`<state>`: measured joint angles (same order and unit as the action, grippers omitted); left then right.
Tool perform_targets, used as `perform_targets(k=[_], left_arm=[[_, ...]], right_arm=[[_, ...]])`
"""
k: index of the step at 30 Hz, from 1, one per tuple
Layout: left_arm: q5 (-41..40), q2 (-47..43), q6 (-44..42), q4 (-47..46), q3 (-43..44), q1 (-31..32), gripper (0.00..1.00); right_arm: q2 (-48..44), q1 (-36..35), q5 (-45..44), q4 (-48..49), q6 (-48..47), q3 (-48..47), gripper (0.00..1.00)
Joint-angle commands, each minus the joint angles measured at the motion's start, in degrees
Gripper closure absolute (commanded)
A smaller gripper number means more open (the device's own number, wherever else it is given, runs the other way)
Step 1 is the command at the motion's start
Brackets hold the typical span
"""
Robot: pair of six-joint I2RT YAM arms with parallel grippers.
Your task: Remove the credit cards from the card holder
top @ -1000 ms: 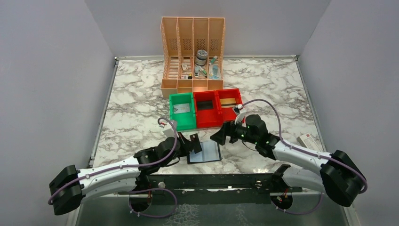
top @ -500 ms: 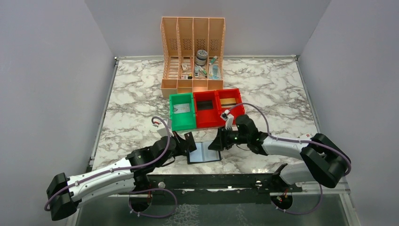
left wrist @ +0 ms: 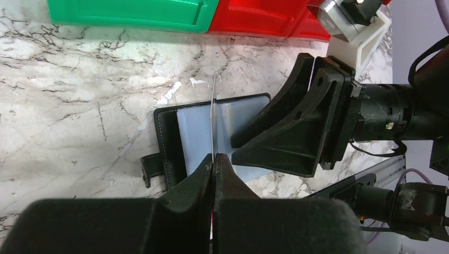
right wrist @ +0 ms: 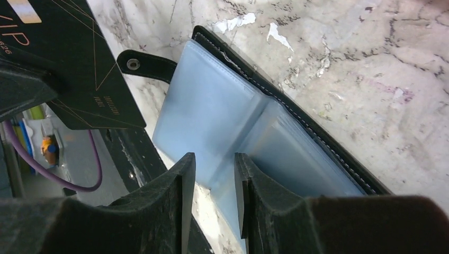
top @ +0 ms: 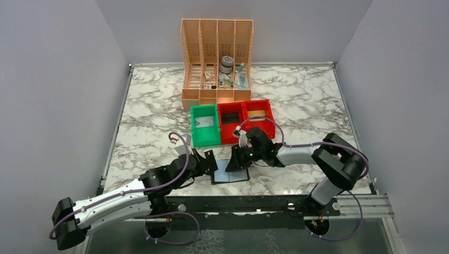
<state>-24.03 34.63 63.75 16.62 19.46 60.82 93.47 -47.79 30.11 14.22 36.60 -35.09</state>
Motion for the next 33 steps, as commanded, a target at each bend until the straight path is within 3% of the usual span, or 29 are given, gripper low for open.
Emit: perform_targets(k=[1, 6, 13, 22, 26, 29, 33], left_arm=[[0.5, 0.1, -1.8, -1.1, 0.8, -0.3, 1.0], [2.5, 1.5, -2.5, -5.2, -0.1, -0.3, 1.0], [5.3, 4.9, -4.1, -11.0, -0.1, -0.5, 1.0], [12.5, 10.5, -7.3, -18.0, 0.7, -3.1, 1.0], [18.2, 11.7, -8.2, -22.5, 0.1, -6.2, 1.0], [22.3, 14.7, -9.9, -28.1, 0.4, -7.4, 1.0], [24.1, 17.0, -10.7, -30.5, 0.9, -7.6, 1.0]], right_arm=[[-2.9, -0.3, -3.9, -3.7, -3.1, -0.1, 0.66], [-10.8, -0.3, -7.8, -5.5, -4.7, 0.4, 0.62], [-22.4, 1.0, -22.0, -8.4, -4.9, 3.5, 0.51], [-25.0, 15.9, -3.8, -4.8, -2.3, 7.7, 0.46], [-25.8, 16.2, 2.1, -0.4, -2.1, 9.4, 0.41], [-27.6, 16.2, 6.4, 8.5, -0.5, 14.4, 0.35], [-30.8, 16.2, 5.5, 7.0, -1.4, 15.0, 0.32]])
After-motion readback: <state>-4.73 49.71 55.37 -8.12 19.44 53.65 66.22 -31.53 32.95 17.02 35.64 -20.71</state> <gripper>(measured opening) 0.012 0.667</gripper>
